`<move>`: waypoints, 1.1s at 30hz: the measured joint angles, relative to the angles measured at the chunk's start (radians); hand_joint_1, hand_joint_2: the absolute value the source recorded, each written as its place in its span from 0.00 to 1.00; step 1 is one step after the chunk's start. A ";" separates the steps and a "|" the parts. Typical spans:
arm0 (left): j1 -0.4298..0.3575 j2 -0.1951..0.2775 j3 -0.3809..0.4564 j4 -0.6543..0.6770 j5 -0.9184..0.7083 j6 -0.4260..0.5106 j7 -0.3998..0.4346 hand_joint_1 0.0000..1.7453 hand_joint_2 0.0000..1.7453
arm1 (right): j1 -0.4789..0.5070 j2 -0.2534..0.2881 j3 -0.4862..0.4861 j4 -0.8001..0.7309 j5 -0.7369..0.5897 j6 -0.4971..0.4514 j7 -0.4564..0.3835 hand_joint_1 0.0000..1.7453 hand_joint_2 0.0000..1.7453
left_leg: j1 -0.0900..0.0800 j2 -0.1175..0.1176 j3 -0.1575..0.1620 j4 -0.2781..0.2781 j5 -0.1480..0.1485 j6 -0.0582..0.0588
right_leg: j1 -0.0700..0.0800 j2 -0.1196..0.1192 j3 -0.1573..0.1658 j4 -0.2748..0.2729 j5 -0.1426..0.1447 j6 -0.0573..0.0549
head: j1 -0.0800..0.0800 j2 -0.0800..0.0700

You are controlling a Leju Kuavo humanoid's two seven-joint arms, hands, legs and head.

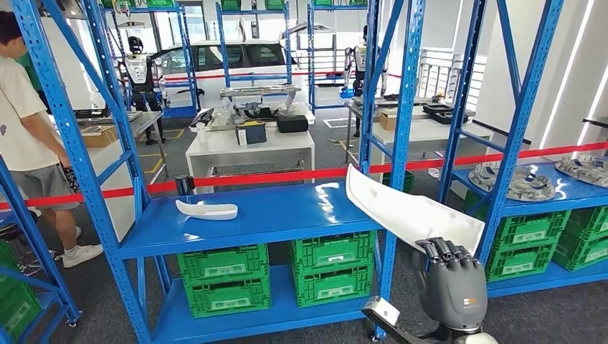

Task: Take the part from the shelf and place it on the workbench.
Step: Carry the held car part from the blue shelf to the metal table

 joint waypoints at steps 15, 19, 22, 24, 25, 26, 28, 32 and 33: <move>0.001 0.003 0.000 0.000 -0.015 -0.002 0.004 0.00 1.00 | 0.037 -0.002 -0.004 -0.007 0.001 -0.014 0.013 0.84 1.00 | -0.007 0.007 0.152 -0.277 0.125 0.073 | -0.006 0.005 -0.152 0.252 -0.114 0.065 | 0.002 0.000; 0.002 0.003 0.000 0.001 -0.015 0.001 0.006 0.00 1.00 | 0.041 -0.002 -0.004 -0.007 0.001 -0.015 0.014 0.84 1.00 | -0.008 0.008 0.091 -0.260 0.161 0.066 | -0.005 0.005 -0.050 0.206 -0.067 0.061 | 0.002 0.000; 0.001 0.003 0.000 0.001 -0.017 0.001 0.007 0.00 1.00 | 0.038 -0.001 -0.005 -0.008 0.000 -0.016 0.014 0.84 1.00 | -0.011 0.007 0.065 -0.249 0.182 0.051 | 0.001 0.006 0.076 0.019 -0.075 0.045 | 0.002 0.000; 0.002 0.003 0.000 0.001 -0.018 0.001 0.009 0.00 1.00 | 0.043 -0.001 -0.006 -0.009 0.000 -0.018 0.014 0.84 1.00 | -0.010 0.006 0.061 -0.252 0.199 0.037 | 0.004 0.008 0.075 0.001 -0.076 0.030 | 0.001 0.000; 0.003 0.003 0.000 0.001 -0.018 0.001 0.010 0.00 1.00 | 0.044 -0.001 -0.007 -0.010 0.000 -0.019 0.013 0.84 1.00 | -0.009 0.005 0.057 -0.253 0.203 0.031 | 0.003 0.008 0.069 -0.002 -0.068 0.022 | 0.002 0.000; 0.004 0.004 0.000 0.001 -0.018 0.001 0.012 0.00 1.00 | 0.046 0.000 -0.008 -0.010 0.000 -0.020 0.012 0.84 1.00 | -0.008 0.004 0.049 -0.246 0.192 0.024 | 0.001 0.007 0.061 -0.003 -0.057 0.014 | 0.001 0.000; 0.006 0.004 0.000 0.001 -0.018 0.001 0.012 0.00 1.00 | 0.048 0.001 -0.008 -0.010 0.000 -0.023 0.012 0.84 1.00 | -0.005 0.002 0.021 -0.178 0.121 0.012 | -0.002 0.006 0.041 -0.006 -0.036 0.002 | 0.000 0.000; 0.006 0.004 0.000 0.001 -0.018 0.001 0.007 0.00 1.00 | 0.050 0.002 -0.008 -0.010 0.000 -0.030 0.008 0.84 1.00 | -0.002 0.001 -0.009 0.023 0.014 0.000 | 0.001 0.006 -0.009 -0.005 0.003 -0.001 | -0.002 0.000; 0.005 0.004 0.000 0.001 -0.018 0.001 0.005 0.00 1.00 | 0.051 0.002 -0.008 -0.010 0.001 -0.030 0.006 0.84 1.00 | -0.002 0.001 0.017 0.012 0.032 0.002 | 0.002 0.006 -0.022 -0.004 0.013 0.001 | -0.002 0.000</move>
